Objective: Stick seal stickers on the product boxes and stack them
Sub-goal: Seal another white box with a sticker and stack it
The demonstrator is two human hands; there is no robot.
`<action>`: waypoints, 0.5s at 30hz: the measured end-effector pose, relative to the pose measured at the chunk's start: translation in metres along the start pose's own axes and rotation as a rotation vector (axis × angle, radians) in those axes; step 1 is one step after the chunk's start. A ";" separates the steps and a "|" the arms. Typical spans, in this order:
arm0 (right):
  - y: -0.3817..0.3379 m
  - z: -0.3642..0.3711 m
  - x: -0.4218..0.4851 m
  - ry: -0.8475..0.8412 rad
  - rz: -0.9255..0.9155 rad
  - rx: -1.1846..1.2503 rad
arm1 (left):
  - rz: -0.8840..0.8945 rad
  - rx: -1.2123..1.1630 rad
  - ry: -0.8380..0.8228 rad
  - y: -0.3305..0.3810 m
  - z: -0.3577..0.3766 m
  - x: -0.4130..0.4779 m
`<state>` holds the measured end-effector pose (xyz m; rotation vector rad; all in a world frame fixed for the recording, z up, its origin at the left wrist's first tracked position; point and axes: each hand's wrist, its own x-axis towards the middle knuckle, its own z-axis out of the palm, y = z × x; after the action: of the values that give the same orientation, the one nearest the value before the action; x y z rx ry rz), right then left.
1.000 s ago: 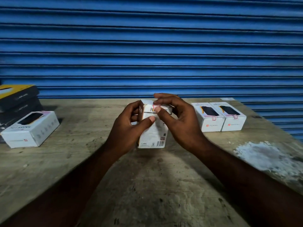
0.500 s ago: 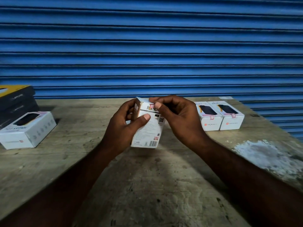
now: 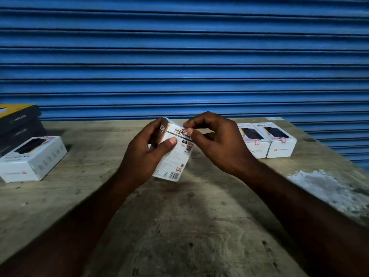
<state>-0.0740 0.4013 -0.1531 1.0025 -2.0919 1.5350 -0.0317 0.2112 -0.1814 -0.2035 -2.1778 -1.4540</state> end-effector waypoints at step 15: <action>-0.007 -0.006 0.002 -0.038 -0.153 -0.327 | 0.052 0.043 -0.027 -0.002 0.001 -0.001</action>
<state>-0.0713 0.4056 -0.1451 1.0463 -2.1451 1.0652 -0.0317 0.2112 -0.1844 -0.2643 -2.2064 -1.3817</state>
